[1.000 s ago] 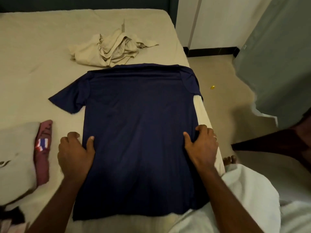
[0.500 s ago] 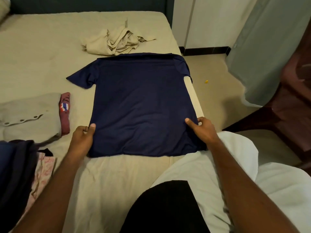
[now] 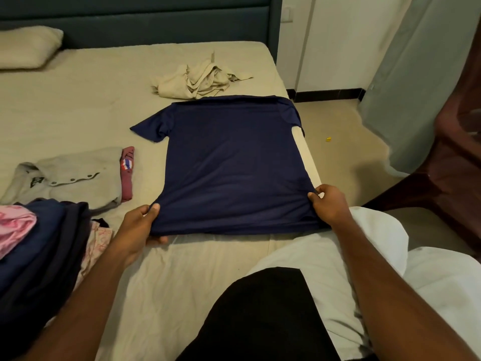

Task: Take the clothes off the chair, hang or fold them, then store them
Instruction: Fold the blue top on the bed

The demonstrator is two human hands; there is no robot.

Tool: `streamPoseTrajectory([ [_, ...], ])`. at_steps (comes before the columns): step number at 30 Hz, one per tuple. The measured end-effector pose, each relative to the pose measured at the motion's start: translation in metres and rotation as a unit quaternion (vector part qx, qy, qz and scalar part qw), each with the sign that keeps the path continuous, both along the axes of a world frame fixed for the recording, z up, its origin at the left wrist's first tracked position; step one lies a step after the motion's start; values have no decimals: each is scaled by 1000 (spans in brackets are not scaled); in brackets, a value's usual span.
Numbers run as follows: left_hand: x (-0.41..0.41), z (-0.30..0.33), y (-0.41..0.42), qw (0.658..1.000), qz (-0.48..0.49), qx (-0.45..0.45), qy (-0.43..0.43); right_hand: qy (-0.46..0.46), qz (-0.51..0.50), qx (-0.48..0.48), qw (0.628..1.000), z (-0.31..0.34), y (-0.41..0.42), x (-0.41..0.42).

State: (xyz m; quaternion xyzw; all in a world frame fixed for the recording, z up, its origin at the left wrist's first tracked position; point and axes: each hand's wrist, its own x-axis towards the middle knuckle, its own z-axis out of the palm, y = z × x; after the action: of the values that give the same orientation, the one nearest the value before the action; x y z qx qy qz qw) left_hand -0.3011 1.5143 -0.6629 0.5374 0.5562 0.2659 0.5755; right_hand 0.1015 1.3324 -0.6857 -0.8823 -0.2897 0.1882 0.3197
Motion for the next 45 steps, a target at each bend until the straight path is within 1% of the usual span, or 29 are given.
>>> streamPoseTrajectory([
  [1,-1,1,-2,1000,-7,-9,27,-9,10,-30,999,-1,0,0],
  [3,-9,0,0,992,-44,-22,112,-22,26,-89,995,-1,0,0],
  [5,-18,-1,3,973,-82,-44,212,-46,33,-140,989,2,-1,-2],
  [7,-23,-3,6,955,-88,-72,273,-101,26,-181,978,9,-2,-8],
  [8,-22,-2,7,947,-89,-68,301,-143,23,-195,970,12,-1,-11],
  [9,-20,-1,11,936,-92,-39,338,-188,25,-206,960,15,1,-13],
  [11,-13,2,21,905,-103,59,409,-266,46,-215,938,20,11,-20],
  [12,-8,2,28,895,-109,99,421,-289,66,-209,932,23,19,-24],
  [13,-2,2,35,894,-114,126,415,-298,89,-199,929,27,27,-28],
  [15,13,2,50,917,-98,138,360,-296,136,-174,929,32,49,-38],
  [17,27,4,66,938,-71,134,313,-290,168,-147,931,38,75,-51],
  [19,39,5,83,945,-56,132,293,-276,202,-116,933,44,103,-65],
  [22,50,0,108,973,-20,104,205,-267,261,-85,924,58,152,-85],
  [25,58,-13,127,984,21,88,153,-264,298,-51,916,71,204,-98],
  [27,59,-27,140,991,57,65,103,-261,325,-35,908,79,244,-107],
  [30,59,-37,157,994,99,37,33,-250,371,-22,894,85,300,-123],
  [36,59,-34,194,990,130,40,31,-205,430,14,879,75,403,-156],
  [40,63,-46,193,992,103,49,52,-155,442,24,883,61,456,-177],
  [43,65,-48,194,993,96,54,43,-147,435,3,888,44,485,-195],
  [45,65,-49,196,993,97,54,44,-160,417,-49,893,29,498,-208],
])
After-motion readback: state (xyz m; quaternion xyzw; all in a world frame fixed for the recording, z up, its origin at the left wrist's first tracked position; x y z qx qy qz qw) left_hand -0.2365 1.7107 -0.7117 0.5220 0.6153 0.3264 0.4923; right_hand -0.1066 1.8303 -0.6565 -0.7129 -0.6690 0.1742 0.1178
